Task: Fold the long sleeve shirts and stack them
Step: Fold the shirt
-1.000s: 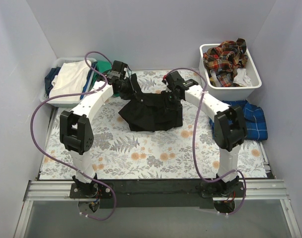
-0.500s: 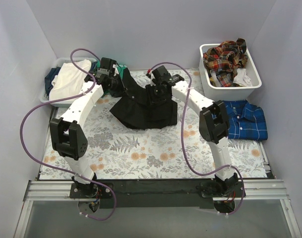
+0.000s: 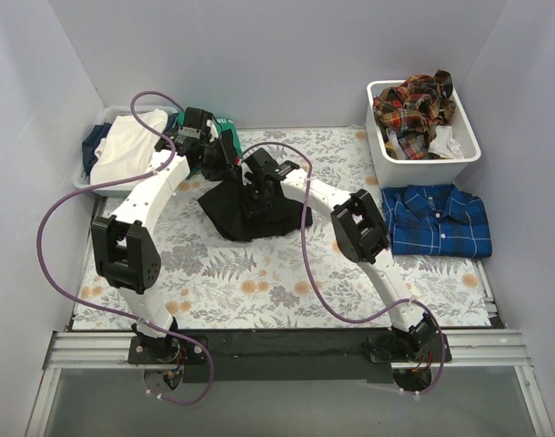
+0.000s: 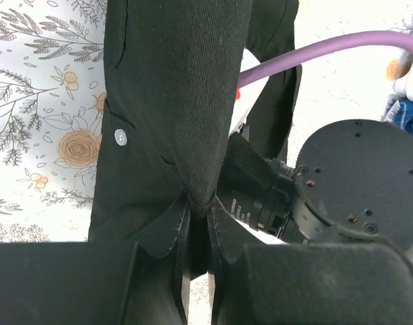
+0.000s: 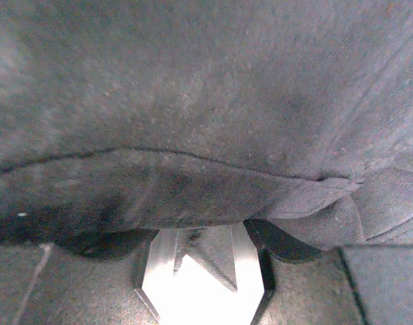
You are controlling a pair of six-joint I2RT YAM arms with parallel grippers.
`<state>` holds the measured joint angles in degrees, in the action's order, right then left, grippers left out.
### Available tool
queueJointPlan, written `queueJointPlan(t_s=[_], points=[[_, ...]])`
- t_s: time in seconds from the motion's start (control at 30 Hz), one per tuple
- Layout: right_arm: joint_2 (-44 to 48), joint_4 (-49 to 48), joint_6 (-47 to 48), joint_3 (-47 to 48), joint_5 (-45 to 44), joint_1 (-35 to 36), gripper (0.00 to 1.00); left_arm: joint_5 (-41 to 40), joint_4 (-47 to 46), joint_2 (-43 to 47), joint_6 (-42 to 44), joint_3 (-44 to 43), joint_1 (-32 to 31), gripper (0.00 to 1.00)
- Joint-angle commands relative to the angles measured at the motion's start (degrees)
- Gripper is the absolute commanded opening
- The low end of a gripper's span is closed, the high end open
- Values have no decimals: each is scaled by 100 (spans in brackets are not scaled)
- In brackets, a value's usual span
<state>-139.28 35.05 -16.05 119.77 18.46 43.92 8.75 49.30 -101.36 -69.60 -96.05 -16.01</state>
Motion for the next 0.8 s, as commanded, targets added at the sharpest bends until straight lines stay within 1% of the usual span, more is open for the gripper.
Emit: queueJointPlan(t_s=[0.0,0.1,0.13,0.17,0.23,0.27,0.33,0.37,0.47,0.67,0.73,0.77], points=[[129,-499,-213,-30,317,-103,45,355,-131,222,105,-142,-16,8],[673,-543,-354,-707,45,-269,45,338,-61,117,149,-273,-25,8],[857,-586,-355,-1214,-139,-322,45,329,-52,99,158,-317,-16,8],[1268,-656,-355,-1445,-297,-358,45,329,-61,73,192,-344,-25,8],[1692,-753,-320,-1989,-753,-481,44,372,-78,11,210,-414,-16,9],[2068,-789,-311,-2114,-921,-507,45,416,-96,-24,236,-423,-16,10],[2430,-780,-258,-2281,-1394,-586,45,522,-96,-137,263,-537,-25,10],[2763,-780,-232,-2447,-1485,-604,45,557,-78,-173,263,-572,-51,10],[3186,-754,-162,-2598,-1582,-718,45,566,-78,-296,281,-660,-104,10],[3557,-613,-65,-2809,-1784,-753,45,522,-52,-384,237,-792,-130,12],[3461,-613,-38,-2731,-1653,-762,45,461,-52,-349,245,-784,-139,12],[3260,-604,-21,-2661,-1565,-754,45,461,-69,-323,254,-775,-139,13]])
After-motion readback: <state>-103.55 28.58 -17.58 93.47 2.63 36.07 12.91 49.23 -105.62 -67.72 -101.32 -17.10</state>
